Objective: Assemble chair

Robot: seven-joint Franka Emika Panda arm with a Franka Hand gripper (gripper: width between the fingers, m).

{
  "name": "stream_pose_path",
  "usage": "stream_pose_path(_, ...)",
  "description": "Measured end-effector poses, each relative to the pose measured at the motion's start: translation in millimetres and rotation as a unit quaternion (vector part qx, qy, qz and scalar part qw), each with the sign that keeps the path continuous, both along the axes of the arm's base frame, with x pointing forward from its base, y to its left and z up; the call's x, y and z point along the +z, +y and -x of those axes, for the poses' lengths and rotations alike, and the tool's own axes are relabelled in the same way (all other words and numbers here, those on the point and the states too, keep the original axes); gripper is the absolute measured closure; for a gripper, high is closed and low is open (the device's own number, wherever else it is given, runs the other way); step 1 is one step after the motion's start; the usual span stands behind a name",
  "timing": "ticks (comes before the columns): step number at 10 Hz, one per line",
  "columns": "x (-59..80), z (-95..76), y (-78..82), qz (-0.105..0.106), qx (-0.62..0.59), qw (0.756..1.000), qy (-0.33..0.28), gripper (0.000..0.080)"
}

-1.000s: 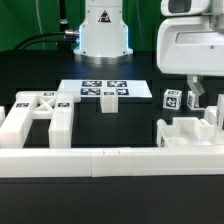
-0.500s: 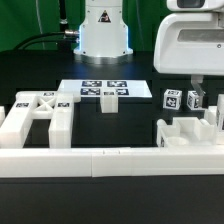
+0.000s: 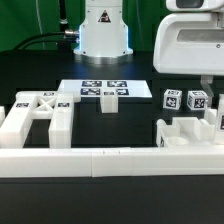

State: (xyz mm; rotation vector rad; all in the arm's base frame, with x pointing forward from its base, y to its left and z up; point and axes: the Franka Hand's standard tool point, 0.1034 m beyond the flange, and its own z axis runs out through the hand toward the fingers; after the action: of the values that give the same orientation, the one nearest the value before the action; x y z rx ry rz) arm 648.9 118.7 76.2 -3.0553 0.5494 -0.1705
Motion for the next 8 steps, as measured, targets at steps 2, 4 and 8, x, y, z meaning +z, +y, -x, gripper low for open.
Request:
stream_pose_path(2, -0.4, 0.9, 0.6, -0.012, -0.104, 0.994, -0.008, 0.0515)
stream_pose_path(4, -0.5, 1.9, 0.6, -0.017, -0.196, 0.980, -0.014, 0.0515)
stream_pose_path(8, -0.4, 4.6, 1.1, -0.051, -0.478, 0.876, -0.032, 0.0514)
